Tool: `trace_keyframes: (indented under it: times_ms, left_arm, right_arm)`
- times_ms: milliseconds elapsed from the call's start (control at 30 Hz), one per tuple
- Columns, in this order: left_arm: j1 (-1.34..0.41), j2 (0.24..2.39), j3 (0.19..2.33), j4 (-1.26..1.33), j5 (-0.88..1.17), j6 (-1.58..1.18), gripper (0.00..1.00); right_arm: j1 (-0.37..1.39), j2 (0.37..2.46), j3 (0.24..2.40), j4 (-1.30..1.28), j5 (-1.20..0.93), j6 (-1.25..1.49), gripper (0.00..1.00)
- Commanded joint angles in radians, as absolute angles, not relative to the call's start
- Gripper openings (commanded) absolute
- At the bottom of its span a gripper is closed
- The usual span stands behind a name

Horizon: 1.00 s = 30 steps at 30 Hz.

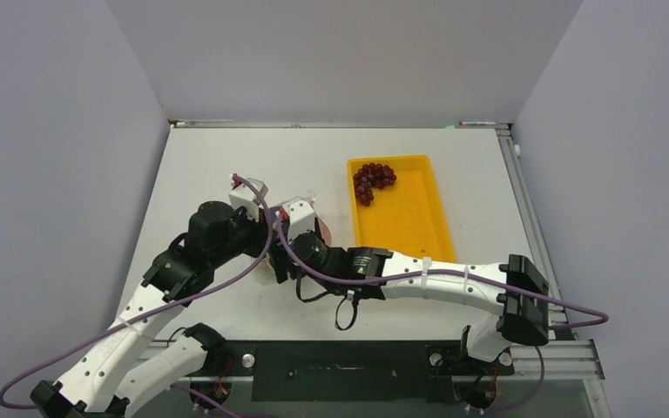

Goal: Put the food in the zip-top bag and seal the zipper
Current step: Adjust the fake vegetable in the zipper food storage bag.

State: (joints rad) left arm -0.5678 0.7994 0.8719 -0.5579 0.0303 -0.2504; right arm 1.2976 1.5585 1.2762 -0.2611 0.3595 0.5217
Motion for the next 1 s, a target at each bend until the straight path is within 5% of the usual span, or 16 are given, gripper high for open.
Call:
trace_keyframes:
  times_ms: [0, 967]
  left_arm:
    - [-0.572, 0.785, 0.894, -0.550, 0.024, -0.244, 0.00]
    - [-0.576, 0.802, 0.894, -0.555, 0.009, -0.242, 0.00]
  right_arm:
    - [1.311, 1.581, 1.319, -0.245, 0.395, 0.527, 0.63]
    - [1.333, 1.391, 1.193, -0.331, 0.484, 0.527, 0.57]
